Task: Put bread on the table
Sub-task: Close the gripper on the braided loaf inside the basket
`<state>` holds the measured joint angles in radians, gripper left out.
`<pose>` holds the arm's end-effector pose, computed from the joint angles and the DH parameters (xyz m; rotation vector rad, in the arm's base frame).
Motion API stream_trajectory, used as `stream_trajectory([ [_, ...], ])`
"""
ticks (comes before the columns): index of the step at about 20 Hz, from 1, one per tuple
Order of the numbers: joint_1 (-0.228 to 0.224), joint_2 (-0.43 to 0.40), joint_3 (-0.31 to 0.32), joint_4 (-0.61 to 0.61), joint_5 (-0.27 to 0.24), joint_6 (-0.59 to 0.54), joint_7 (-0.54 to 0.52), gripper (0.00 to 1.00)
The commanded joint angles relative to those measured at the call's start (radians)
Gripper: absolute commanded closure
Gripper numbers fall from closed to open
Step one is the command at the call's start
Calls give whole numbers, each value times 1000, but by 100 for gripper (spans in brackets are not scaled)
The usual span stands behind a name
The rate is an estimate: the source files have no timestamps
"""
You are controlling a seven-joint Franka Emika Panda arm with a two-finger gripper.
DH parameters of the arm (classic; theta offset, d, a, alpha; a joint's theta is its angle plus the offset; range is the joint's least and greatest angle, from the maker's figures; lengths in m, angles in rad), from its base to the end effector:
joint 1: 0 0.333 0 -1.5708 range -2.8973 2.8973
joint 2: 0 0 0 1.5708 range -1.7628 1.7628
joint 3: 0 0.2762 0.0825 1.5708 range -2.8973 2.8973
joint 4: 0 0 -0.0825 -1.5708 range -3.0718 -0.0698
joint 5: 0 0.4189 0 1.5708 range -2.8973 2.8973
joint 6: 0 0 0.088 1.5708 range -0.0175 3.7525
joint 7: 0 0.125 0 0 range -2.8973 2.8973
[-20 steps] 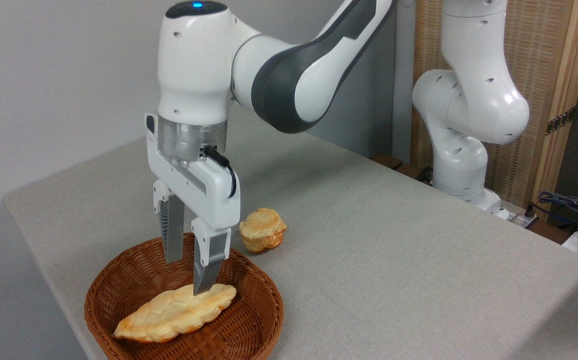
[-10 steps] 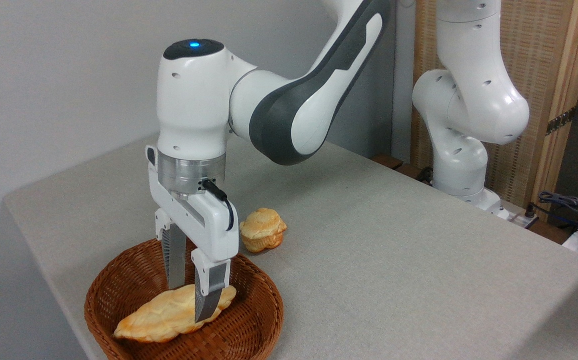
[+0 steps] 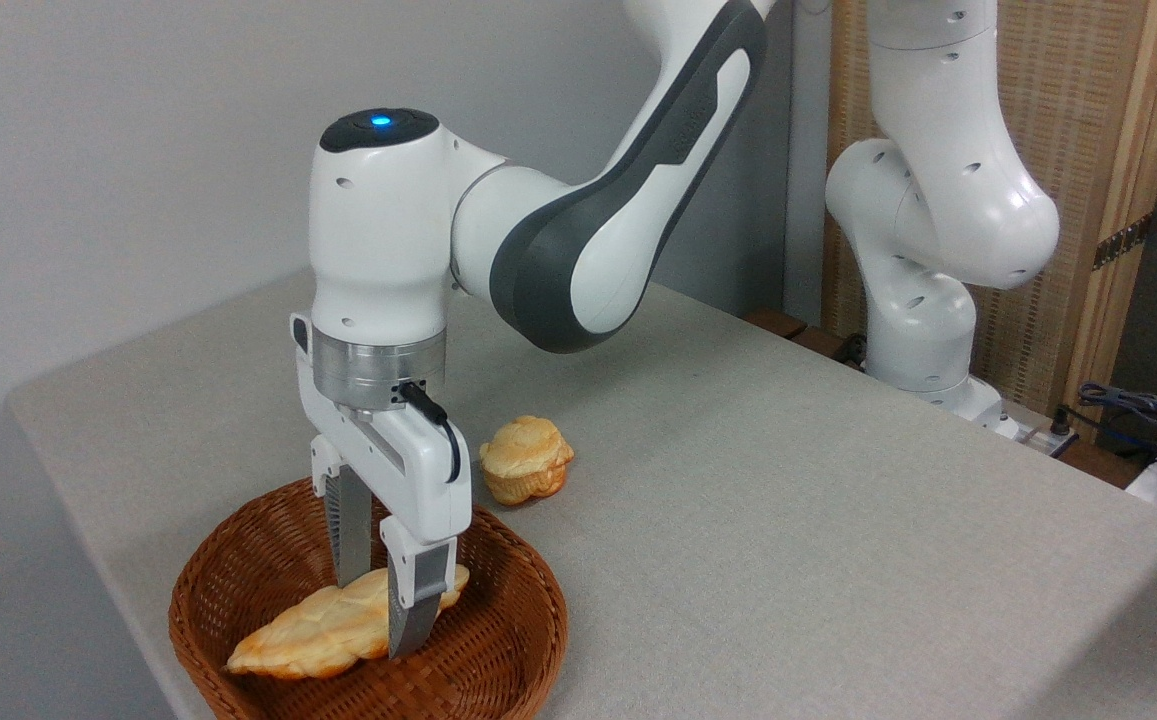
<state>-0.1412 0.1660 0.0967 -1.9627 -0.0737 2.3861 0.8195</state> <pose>0.6423 -0.0312 0.3420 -2.8039 1.2192 -0.3919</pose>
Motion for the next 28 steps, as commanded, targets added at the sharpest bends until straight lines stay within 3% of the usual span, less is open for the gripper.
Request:
stream_trajectory([
  [1,-11,13,3,8,-3,18,13,3],
  [4,-11,13,3,8,-4,18,15,37],
  [6,-11,13,3,8,-4,18,15,47],
  [23,-12,-31,1,8,-4,5,10,46],
  [26,-12,-42,1,8,-4,-16,15,57],
  [28,-12,-49,1,8,-5,-18,15,57],
])
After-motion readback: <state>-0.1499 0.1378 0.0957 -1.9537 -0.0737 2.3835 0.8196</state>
